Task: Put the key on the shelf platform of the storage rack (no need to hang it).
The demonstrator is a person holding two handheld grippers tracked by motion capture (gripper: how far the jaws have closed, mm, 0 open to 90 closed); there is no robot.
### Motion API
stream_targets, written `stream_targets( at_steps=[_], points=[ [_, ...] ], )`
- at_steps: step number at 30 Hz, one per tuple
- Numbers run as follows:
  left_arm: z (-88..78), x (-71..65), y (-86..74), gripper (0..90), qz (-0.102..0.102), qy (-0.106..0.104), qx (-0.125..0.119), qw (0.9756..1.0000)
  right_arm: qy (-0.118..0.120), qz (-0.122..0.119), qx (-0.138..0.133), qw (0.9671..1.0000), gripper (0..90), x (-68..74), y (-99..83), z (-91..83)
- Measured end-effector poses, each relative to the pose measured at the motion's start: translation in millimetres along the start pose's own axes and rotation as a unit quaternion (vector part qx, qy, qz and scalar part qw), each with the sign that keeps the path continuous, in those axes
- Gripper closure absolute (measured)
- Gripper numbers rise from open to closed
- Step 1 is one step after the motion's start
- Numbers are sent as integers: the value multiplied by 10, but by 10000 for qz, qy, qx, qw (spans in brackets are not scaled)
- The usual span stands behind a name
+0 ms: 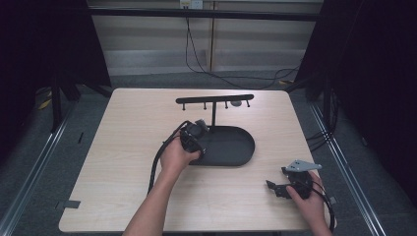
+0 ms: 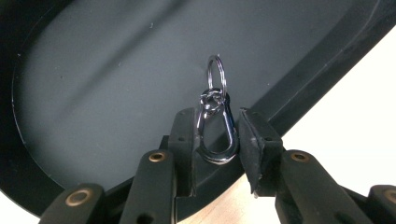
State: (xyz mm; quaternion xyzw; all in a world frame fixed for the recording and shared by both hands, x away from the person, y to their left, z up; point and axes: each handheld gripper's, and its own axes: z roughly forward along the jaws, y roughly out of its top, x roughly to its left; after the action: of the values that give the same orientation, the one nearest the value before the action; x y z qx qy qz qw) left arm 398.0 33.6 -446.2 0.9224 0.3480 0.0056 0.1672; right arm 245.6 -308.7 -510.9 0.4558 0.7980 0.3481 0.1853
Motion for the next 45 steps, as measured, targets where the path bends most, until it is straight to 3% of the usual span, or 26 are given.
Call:
stream_targets(
  at_steps=[13,45],
  points=[
    [101,-12,64,680,31,107,150,9998,-1,7,3,10000,165,1,0,-1],
    [221,22,104,674,27,432,122,9990,0,1,0,10000,165,0,0,0]
  ],
)
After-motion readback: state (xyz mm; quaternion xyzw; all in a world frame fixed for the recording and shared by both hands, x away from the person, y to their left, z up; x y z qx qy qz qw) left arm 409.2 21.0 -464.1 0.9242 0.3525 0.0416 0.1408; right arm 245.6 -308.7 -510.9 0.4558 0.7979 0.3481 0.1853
